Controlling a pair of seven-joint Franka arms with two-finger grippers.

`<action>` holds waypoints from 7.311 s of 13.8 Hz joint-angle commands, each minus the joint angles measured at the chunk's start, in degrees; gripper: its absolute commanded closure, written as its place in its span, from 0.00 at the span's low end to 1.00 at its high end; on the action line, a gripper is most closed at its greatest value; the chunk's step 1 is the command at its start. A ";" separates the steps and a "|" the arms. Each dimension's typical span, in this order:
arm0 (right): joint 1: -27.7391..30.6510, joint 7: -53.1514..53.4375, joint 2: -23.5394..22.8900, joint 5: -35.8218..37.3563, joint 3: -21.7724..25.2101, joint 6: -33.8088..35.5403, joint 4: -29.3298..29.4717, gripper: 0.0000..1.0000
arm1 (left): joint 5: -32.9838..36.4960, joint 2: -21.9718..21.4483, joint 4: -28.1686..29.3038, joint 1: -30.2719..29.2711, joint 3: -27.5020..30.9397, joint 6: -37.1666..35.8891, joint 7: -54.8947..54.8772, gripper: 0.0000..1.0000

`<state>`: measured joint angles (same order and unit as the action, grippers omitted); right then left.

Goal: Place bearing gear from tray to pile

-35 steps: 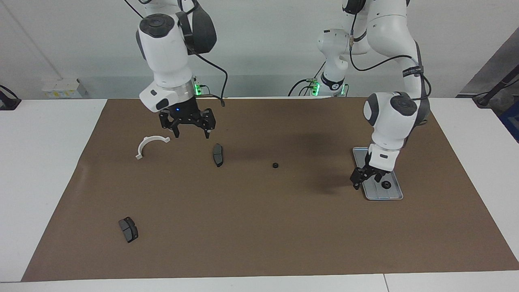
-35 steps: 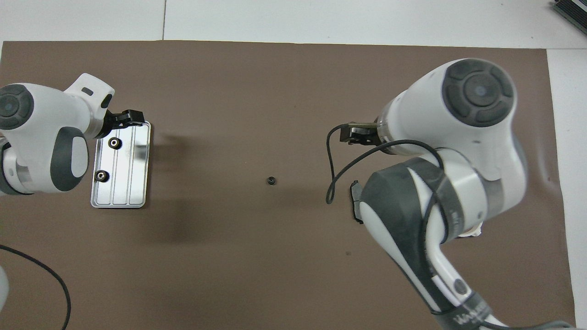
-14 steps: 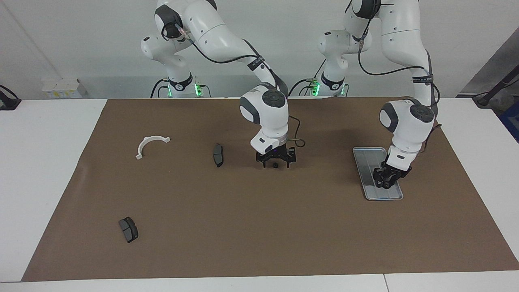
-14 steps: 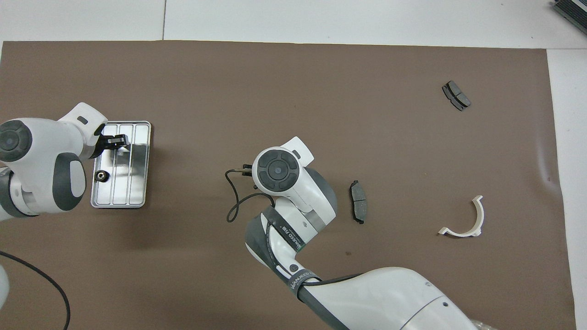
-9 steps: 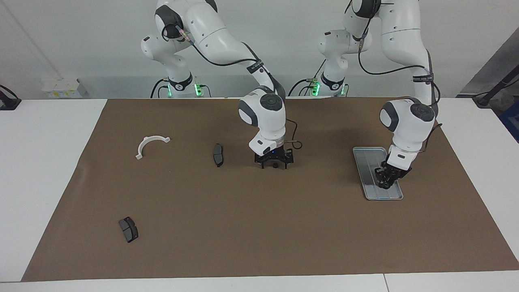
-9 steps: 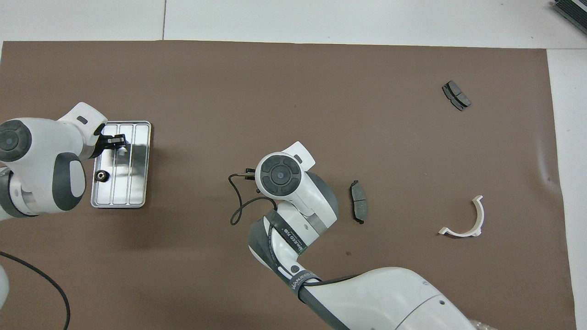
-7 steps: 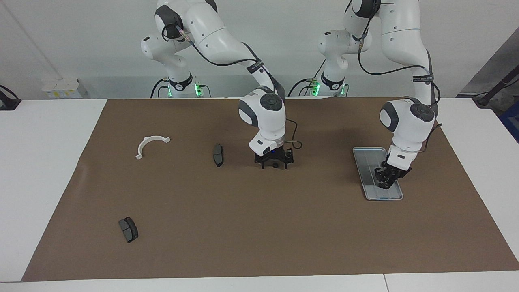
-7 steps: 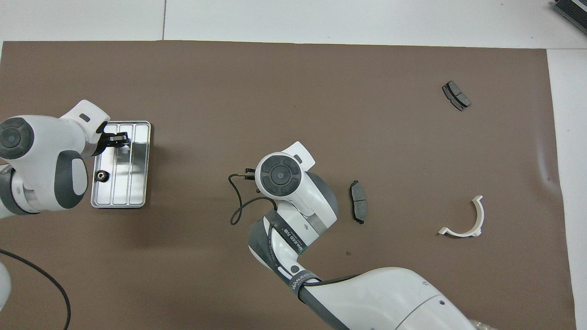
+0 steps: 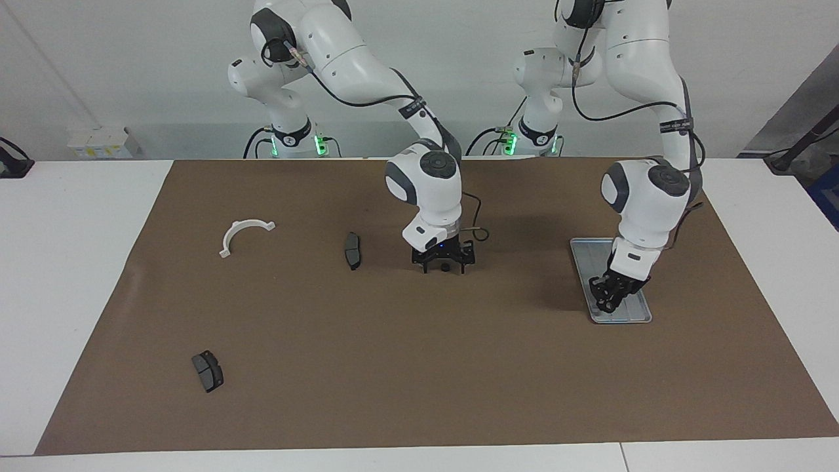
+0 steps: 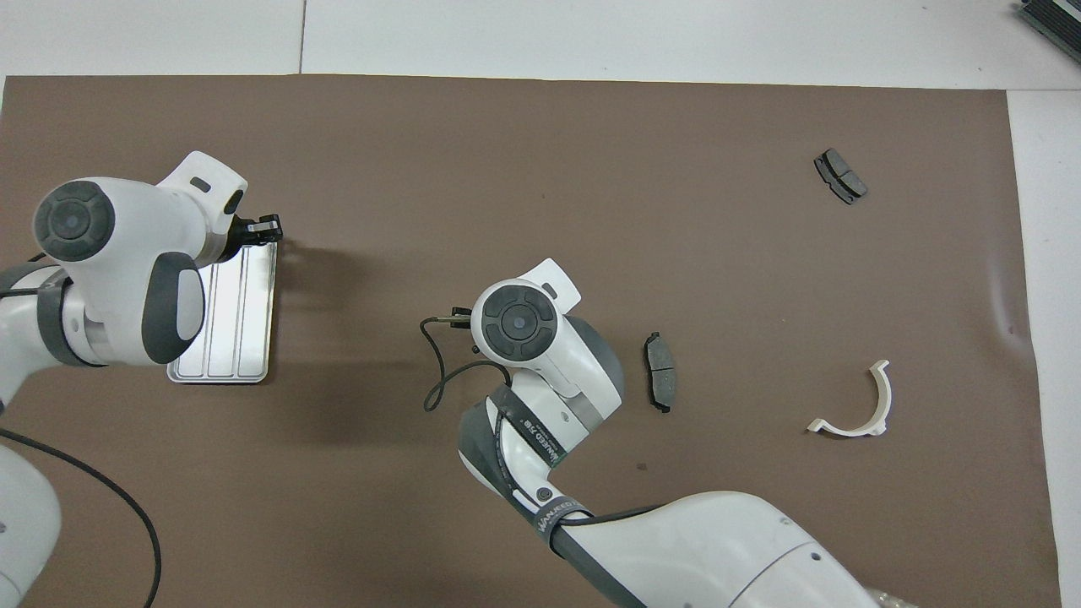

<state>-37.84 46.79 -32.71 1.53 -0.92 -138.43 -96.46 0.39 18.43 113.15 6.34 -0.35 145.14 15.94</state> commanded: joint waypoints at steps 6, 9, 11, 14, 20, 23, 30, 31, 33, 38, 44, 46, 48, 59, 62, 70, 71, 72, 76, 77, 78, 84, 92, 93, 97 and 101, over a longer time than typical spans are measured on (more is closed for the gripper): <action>0.39 0.76 0.63 0.84 -0.31 -0.79 -0.75 1.00 | -0.47 0.55 -0.30 14.22 0.87 -0.04 19.64 0.85; 0.22 0.67 0.72 1.28 -0.31 -0.53 -0.31 1.00 | -0.47 0.55 -0.12 14.40 0.79 0.93 20.19 0.85; 0.04 0.67 0.72 1.28 -0.31 -0.61 -0.31 0.87 | -0.47 0.55 -0.12 14.40 0.79 1.20 20.19 0.85; 0.13 0.59 0.72 1.46 -0.31 0.08 0.22 0.22 | -0.47 0.55 0.32 14.05 0.79 2.07 20.01 0.85; -1.53 -0.56 1.42 1.55 -0.31 5.35 -0.39 0.29 | -0.47 0.55 0.58 13.79 0.87 2.78 19.83 0.85; -1.63 -0.65 1.69 1.55 -0.31 5.97 -0.74 0.69 | -0.47 0.55 0.58 13.70 0.87 2.78 19.66 0.85; 3.98 -7.39 9.92 1.46 -0.22 9.75 -4.41 1.00 | -0.47 0.64 0.41 13.96 0.79 3.30 20.09 0.85; 6.69 -10.72 12.39 1.20 -0.31 9.76 -6.79 1.00 | -0.47 0.73 0.32 14.49 0.79 4.18 20.27 0.85; 11.54 -16.44 13.64 0.50 -0.31 9.93 -7.95 1.00 | -0.47 0.73 0.40 17.81 0.70 4.54 22.28 0.85; 22.34 -26.20 13.47 0.49 -0.22 10.37 -7.51 1.00 | -0.47 0.73 1.02 26.78 0.70 5.15 29.49 0.82; 34.84 -39.93 13.38 0.23 -0.31 9.67 -11.29 1.00 | -0.47 0.82 3.13 30.31 0.70 7.09 30.03 0.05; 37.03 -40.02 13.03 0.14 -0.31 9.67 -11.47 1.00 | -0.47 0.82 2.78 30.49 0.70 7.00 30.12 0.00; 39.32 -40.02 12.94 0.14 -0.31 8.19 -12.78 1.00 | -0.47 0.91 2.08 29.35 0.70 7.00 32.21 0.00; 26.79 -26.52 13.12 -0.39 -0.31 6.94 -9.01 0.00 | -10.05 1.17 -5.20 5.90 -0.88 -4.19 14.52 0.00; 19.40 -18.60 12.59 -0.30 -0.22 7.12 -6.64 0.00 | -20.13 1.00 -10.75 0.97 -0.36 -15.40 0.10 0.00; 6.82 -3.37 1.78 1.46 -0.22 12.57 7.52 0.00 | -25.52 -0.32 -9.70 -9.49 -0.18 -23.05 -14.06 0.00; 5.50 -2.76 0.99 1.63 -0.22 12.48 7.60 0.00 | -25.52 -0.76 -9.27 -10.29 -0.01 -24.19 -16.70 0.00; 4.53 -1.80 -0.15 1.81 -0.05 12.39 7.87 0.00 | -25.52 -1.11 -8.48 -11.60 0.08 -24.64 -19.43 0.00; 2.33 -0.47 -1.13 2.60 -0.22 11.52 9.10 0.00 | -25.44 -2.26 -5.93 -14.77 0.26 -24.47 -27.18 0.00; 2.24 -0.56 -1.12 2.78 -0.22 11.51 9.01 0.00 | -25.44 -2.43 -5.05 -14.78 0.26 -24.03 -27.54 0.00; 2.24 -0.56 -2.08 3.04 -0.22 10.73 9.18 0.00 | -25.35 -2.69 -4.44 -14.78 0.26 -23.77 -28.15 0.00; 1.19 -0.91 -4.20 3.92 -0.31 7.56 9.36 0.07 | -24.91 -4.54 0.92 -15.82 0.52 -21.22 -32.11 0.00; -0.31 -0.73 -5.69 5.41 -0.22 11.51 11.99 0.93 | -22.73 -6.04 5.06 -16.54 0.52 -20.08 -35.80 0.09; 0.13 -0.73 -5.17 5.24 -0.22 11.43 12.17 1.00 | -19.58 -6.04 5.24 -16.10 0.52 -19.64 -35.71 0.09; 3.81 -1.17 -1.58 5.06 0.22 11.60 11.04 1.00 | -16.03 -5.86 5.33 -15.83 0.52 -18.23 -35.10 0.10; 11.44 -8.26 9.30 4.19 0.04 10.73 -1.67 1.00 | -8.94 -6.13 8.31 -11.98 0.70 -13.93 -27.93 0.17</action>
<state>-30.06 42.42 -31.24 5.84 -0.05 -127.07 -88.30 -12.58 14.18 117.84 -8.60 -0.21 127.61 -16.99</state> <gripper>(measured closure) 0.674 0.141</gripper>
